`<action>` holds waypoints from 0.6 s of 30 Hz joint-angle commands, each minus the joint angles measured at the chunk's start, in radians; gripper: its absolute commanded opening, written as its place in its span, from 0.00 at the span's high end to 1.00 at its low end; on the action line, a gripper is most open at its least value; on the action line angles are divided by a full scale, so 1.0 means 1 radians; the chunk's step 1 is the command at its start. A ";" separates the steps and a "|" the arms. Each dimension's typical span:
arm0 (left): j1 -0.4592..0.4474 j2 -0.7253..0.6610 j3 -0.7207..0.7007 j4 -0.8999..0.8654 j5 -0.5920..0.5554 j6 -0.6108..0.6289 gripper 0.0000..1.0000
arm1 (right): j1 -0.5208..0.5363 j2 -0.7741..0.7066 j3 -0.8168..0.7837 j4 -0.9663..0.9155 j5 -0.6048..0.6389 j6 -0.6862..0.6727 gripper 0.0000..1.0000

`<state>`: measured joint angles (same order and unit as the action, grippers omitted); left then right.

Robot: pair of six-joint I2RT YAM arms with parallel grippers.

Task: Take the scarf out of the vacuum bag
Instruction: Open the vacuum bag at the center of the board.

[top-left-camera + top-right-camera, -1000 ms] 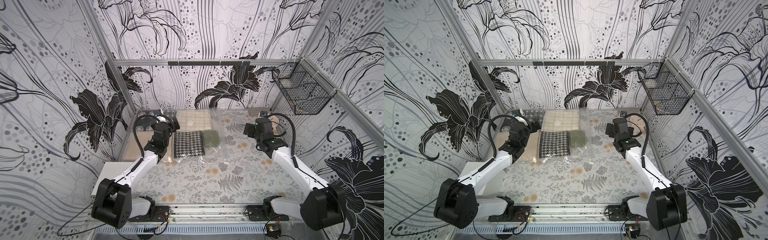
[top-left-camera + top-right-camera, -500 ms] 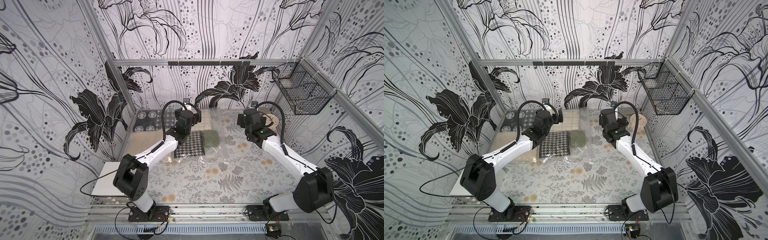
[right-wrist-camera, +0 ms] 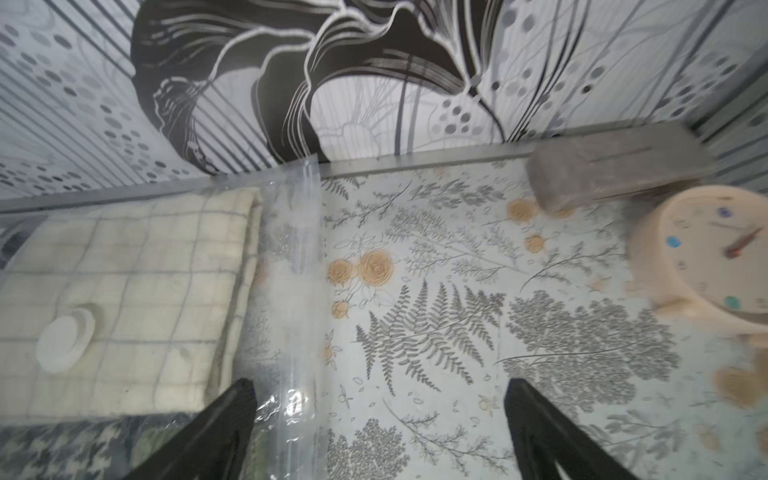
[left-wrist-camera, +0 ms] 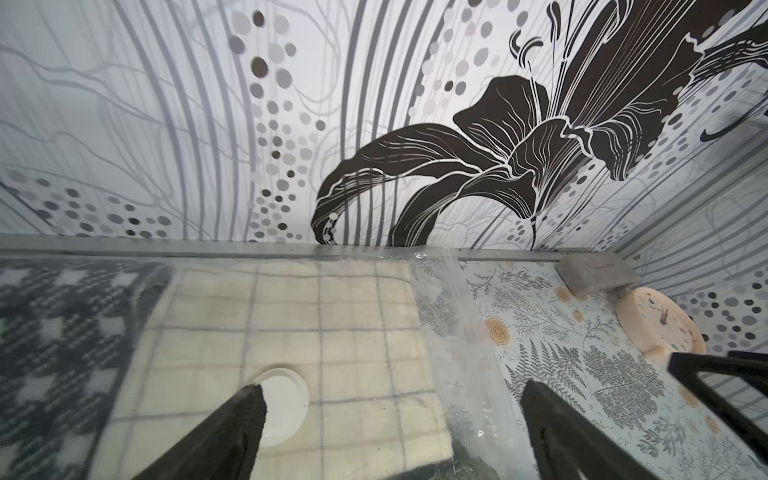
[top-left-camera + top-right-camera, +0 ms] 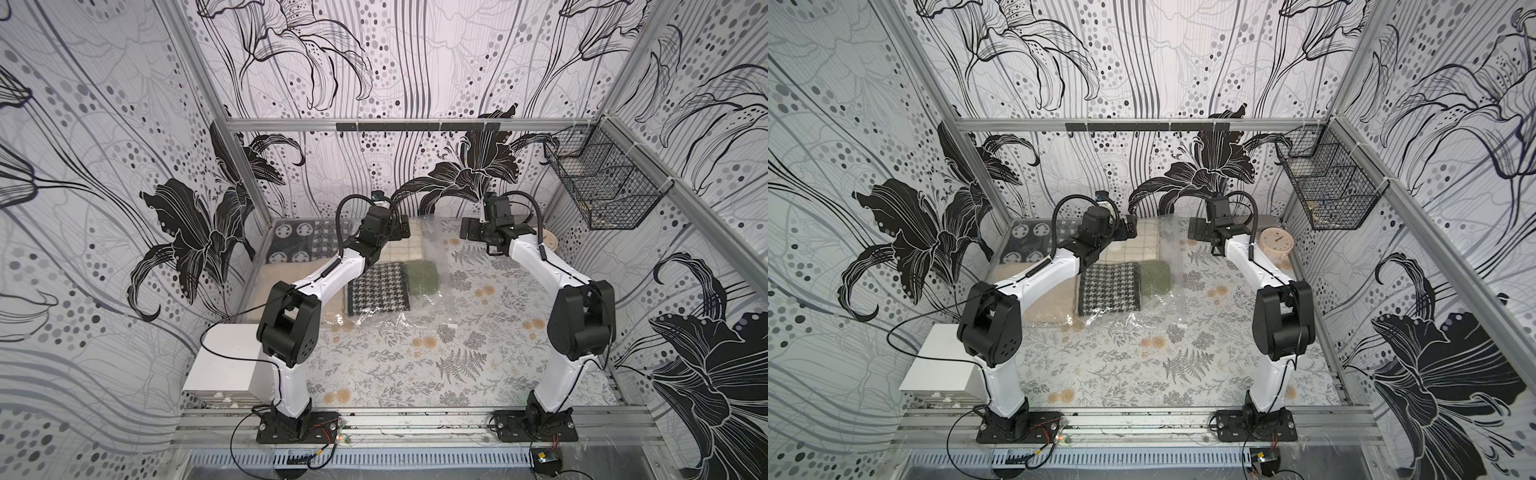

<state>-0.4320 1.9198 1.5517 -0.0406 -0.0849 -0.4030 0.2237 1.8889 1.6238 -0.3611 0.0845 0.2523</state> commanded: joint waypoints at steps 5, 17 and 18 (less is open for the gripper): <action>-0.018 0.059 0.011 -0.078 0.089 -0.112 0.01 | 0.003 0.107 0.050 -0.128 -0.190 0.013 0.12; -0.167 0.100 0.002 -0.163 -0.154 -0.039 0.00 | 0.003 0.267 0.145 -0.165 -0.349 -0.010 0.22; -0.175 0.094 -0.017 -0.151 -0.176 -0.040 0.01 | 0.003 0.279 0.156 -0.167 -0.357 -0.010 0.24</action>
<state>-0.5915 2.0220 1.5658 -0.1989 -0.1635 -0.4641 0.2237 2.1361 1.7321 -0.4957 -0.2081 0.2489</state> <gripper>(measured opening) 0.994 0.774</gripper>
